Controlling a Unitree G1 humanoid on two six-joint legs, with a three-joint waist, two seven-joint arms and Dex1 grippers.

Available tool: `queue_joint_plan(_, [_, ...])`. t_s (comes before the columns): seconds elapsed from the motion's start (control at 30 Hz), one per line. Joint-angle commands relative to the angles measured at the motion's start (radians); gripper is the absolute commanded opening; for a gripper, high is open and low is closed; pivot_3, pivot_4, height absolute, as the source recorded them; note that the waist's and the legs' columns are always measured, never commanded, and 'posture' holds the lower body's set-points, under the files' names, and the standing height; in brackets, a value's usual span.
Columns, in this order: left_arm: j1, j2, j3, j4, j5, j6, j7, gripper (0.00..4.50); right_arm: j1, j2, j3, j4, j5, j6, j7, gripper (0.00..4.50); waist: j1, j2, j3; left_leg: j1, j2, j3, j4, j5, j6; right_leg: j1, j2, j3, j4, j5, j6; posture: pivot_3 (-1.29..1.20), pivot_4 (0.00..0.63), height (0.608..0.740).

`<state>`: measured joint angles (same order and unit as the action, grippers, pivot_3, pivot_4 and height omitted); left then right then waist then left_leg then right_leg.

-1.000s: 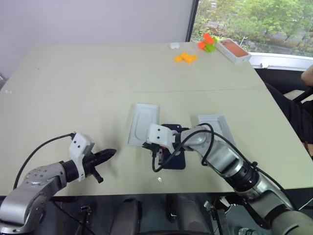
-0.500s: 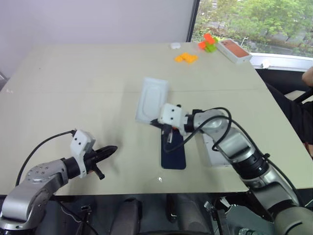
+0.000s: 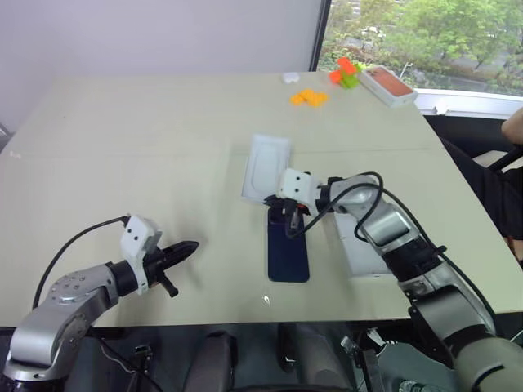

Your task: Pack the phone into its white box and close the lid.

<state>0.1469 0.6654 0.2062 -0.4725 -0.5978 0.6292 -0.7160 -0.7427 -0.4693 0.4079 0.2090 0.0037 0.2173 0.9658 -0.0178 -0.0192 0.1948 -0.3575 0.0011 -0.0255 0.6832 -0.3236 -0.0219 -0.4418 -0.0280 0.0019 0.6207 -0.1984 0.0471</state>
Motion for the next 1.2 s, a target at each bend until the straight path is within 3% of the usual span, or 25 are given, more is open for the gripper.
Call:
queue_joint_plan(0.03, [-0.004,0.001,0.001,-0.014,0.004,-0.017,-0.003,0.0,-0.055,0.04,-0.016,0.023,0.001,-0.035,0.016,0.02,-0.002,0.0,0.0,0.0,0.0,0.0,0.0,0.0,0.0,0.0,0.0,0.0,0.0,0.0,0.0,0.0,0.15,0.74])
queue_joint_plan(0.47, [-0.015,0.002,-0.009,-0.013,0.004,-0.019,-0.002,0.0,-0.116,0.14,-0.011,0.28,-0.038,-0.148,0.064,0.02,0.001,0.0,0.0,0.0,0.0,0.0,0.0,0.0,0.0,0.0,-0.001,0.0,0.0,0.0,0.0,0.0,0.15,0.74])
queue_joint_plan(0.57, [-0.012,0.003,-0.006,-0.016,0.002,-0.017,0.0,0.0,-0.111,0.136,-0.024,0.265,-0.031,-0.128,0.083,0.88,0.0,0.0,0.0,0.0,0.0,0.0,0.0,0.0,0.0,0.0,-0.001,0.0,0.0,0.0,0.0,0.0,0.15,0.74])
queue_joint_plan(0.67, [-0.006,0.002,-0.004,-0.026,-0.001,-0.014,0.003,0.0,-0.073,0.097,-0.051,0.15,-0.031,-0.106,0.063,2.32,0.0,0.0,0.0,0.0,0.0,0.0,0.0,0.0,0.0,0.0,-0.001,0.0,0.0,0.0,0.0,0.0,0.15,0.74])
queue_joint_plan(0.9, [0.015,0.001,-0.003,-0.05,-0.012,-0.007,0.006,0.0,0.059,-0.038,-0.172,-0.189,0.045,0.15,0.056,2.32,0.005,0.0,0.0,-0.001,0.0,-0.001,0.0,0.0,0.0,0.0,-0.002,0.0,-0.001,0.0,0.0,0.0,0.15,0.74])
queue_joint_plan(1.07, [0.01,-0.007,-0.021,-0.067,-0.022,0.005,0.009,0.0,0.145,-0.145,-0.2,-0.322,0.011,0.221,0.026,0.04,0.004,0.0,0.0,0.0,0.0,0.0,0.0,0.0,0.0,0.001,-0.002,0.0,-0.001,-0.002,-0.003,0.0,0.15,0.74])
queue_joint_plan(1.2, [-0.008,-0.015,-0.047,-0.068,-0.02,0.013,0.008,0.0,0.193,-0.229,-0.172,-0.353,-0.083,0.183,-0.012,0.04,0.001,0.0,0.0,0.001,-0.001,0.001,0.0,0.0,0.0,0.001,0.0,0.001,-0.001,-0.002,-0.003,0.0,0.15,0.74])
